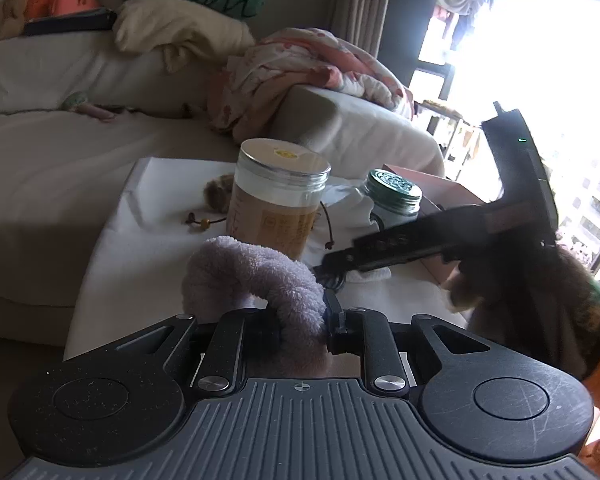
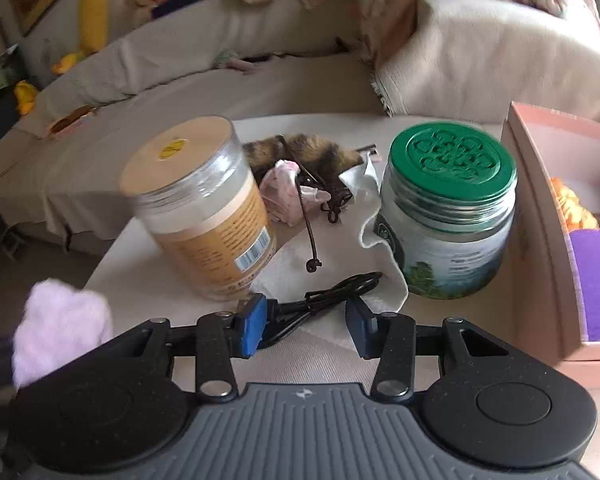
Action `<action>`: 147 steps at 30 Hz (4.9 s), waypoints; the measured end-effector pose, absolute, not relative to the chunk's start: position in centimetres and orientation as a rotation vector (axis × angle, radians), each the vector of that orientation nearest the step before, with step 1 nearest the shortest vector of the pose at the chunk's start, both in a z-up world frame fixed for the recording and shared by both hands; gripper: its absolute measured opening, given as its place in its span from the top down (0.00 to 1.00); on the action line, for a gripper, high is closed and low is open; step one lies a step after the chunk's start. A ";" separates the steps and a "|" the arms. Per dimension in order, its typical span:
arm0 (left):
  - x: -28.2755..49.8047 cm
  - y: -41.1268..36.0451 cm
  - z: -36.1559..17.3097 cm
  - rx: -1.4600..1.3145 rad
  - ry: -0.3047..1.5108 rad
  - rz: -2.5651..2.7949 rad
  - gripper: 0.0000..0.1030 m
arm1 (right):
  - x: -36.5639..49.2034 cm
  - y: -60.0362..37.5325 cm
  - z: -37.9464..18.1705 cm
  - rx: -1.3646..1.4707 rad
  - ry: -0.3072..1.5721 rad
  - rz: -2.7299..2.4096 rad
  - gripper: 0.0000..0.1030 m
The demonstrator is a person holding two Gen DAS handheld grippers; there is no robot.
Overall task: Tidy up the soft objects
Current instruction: 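Grasp the black cable with the right tool, then lower the hat and cable into the pink box and open both tools, then grasp the furry leopard-print keychain with the left tool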
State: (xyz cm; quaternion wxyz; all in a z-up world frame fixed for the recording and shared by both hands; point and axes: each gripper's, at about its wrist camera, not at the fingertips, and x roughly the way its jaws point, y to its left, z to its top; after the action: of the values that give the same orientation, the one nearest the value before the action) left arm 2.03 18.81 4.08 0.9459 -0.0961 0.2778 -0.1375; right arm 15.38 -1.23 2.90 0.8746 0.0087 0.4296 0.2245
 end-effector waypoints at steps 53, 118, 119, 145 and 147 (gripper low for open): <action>22.5 -9.6 7.9 0.167 0.704 -0.569 0.69 | 2.2 -30.6 4.3 0.152 0.596 0.200 0.87; 33.5 11.6 5.6 0.471 1.120 -0.579 0.66 | 29.5 -6.5 15.5 -0.003 0.882 0.602 0.31; 33.5 11.2 5.4 0.508 1.127 -0.586 0.66 | 29.6 -6.6 15.3 -0.001 0.885 0.600 0.31; 30.6 28.4 8.9 -0.037 1.048 -0.375 0.86 | 30.1 -3.0 14.7 -0.002 0.980 0.561 0.31; 30.4 29.0 10.3 -0.068 0.972 -0.447 0.82 | 30.1 -2.2 14.7 -0.010 0.983 0.569 0.31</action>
State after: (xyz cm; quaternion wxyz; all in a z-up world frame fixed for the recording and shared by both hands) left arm 30.42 28.95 10.31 0.8597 -0.0326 0.4631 -0.2129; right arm 30.11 -2.15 14.68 0.8429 -0.0047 0.4657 0.2694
